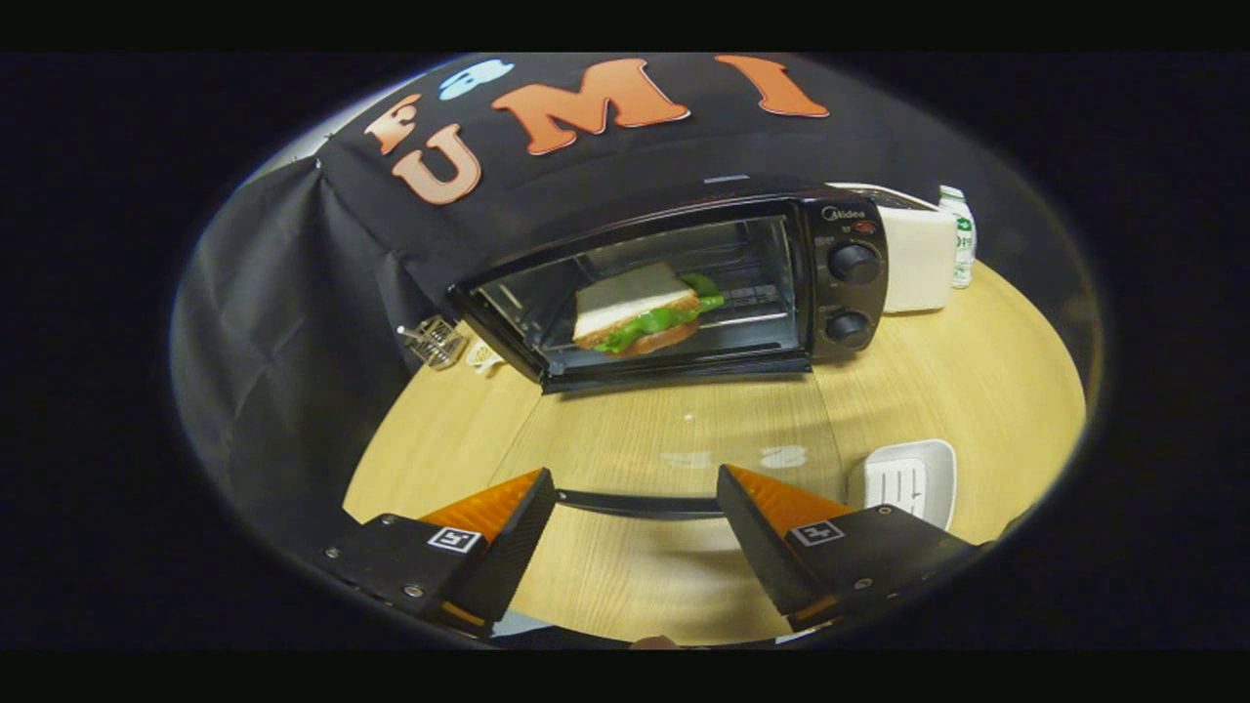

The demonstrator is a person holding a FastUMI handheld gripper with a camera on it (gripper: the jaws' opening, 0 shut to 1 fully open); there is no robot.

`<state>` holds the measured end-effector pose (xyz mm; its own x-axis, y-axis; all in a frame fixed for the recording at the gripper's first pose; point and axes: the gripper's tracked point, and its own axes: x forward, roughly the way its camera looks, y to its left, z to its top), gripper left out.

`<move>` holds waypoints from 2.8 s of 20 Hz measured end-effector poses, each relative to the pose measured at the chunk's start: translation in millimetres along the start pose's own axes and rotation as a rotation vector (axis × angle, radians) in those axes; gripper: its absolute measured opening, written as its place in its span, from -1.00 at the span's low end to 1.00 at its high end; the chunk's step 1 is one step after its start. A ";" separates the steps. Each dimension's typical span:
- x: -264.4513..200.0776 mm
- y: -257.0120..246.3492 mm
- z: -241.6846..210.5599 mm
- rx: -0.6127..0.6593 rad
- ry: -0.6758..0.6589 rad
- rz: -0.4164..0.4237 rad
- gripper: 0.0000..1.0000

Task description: Open the toaster oven, put the food inside, and close the toaster oven door.

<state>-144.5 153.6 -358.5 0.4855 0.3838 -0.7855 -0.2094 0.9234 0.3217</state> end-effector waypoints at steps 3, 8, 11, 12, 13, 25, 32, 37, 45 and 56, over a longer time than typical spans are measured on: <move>-1.7 6.7 -26.8 -0.085 0.057 0.001 0.97; 2.4 2.1 -62.7 -0.103 0.145 -0.063 0.98; 16.2 -9.2 -70.1 -0.128 0.176 -0.129 0.98; 21.6 -8.1 -71.8 -0.129 0.184 -0.136 0.98; 26.1 -7.1 -71.7 -0.128 0.189 -0.142 0.98; 32.5 11.8 15.4 -0.062 0.020 -0.137 0.98; 34.9 4.2 88.0 -0.018 -0.087 -0.144 0.99; 25.9 6.2 139.1 -0.020 -0.177 -0.149 0.98; -78.1 50.3 225.8 -0.112 -0.441 -0.088 0.97; -267.2 70.9 327.2 -0.266 -0.840 -0.076 0.97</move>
<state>-11.4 119.3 47.2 0.9476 0.2969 -0.1179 -0.2905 0.9544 0.0687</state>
